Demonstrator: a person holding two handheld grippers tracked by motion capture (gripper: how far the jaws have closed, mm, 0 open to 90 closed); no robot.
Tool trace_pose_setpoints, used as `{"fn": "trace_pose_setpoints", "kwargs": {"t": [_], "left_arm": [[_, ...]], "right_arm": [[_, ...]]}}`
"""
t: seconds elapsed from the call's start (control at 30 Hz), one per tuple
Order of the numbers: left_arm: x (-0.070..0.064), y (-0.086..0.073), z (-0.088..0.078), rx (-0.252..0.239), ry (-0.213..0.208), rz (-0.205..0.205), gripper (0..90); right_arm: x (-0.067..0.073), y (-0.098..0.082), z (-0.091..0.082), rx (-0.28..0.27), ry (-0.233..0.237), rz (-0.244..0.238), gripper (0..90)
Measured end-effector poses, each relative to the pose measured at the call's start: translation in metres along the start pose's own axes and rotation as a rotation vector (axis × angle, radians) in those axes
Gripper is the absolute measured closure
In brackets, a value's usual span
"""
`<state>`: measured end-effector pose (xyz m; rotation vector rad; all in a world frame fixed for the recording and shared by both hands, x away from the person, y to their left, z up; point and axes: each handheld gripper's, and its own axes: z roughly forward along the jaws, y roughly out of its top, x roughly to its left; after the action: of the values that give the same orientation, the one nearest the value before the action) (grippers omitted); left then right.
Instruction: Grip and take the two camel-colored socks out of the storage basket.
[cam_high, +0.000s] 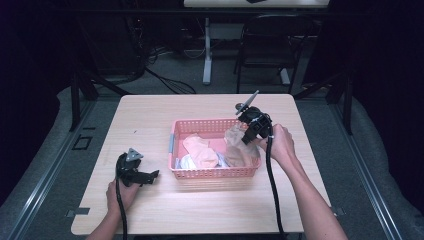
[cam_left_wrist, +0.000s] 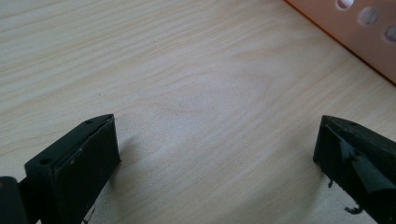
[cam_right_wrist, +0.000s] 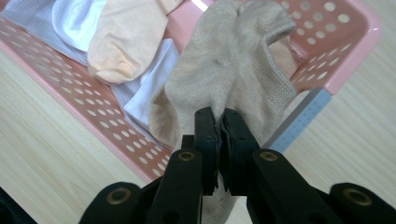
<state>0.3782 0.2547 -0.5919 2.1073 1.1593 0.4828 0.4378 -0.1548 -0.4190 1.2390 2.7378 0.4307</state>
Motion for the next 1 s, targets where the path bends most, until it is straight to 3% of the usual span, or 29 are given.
{"fn": "trace_pose_setpoints", "kwargs": {"t": [0.67,1.0], "left_arm": [[0.000,0.000,0.000,-0.001,0.000,0.002,0.0],[0.000,0.000,0.000,-0.002,0.002,0.001,0.0]], "right_arm": [[0.004,0.002,-0.035,-0.032,-0.036,-0.031,85.6],[0.001,-0.013,-0.057,-0.077,-0.044,-0.015,85.6]]}}
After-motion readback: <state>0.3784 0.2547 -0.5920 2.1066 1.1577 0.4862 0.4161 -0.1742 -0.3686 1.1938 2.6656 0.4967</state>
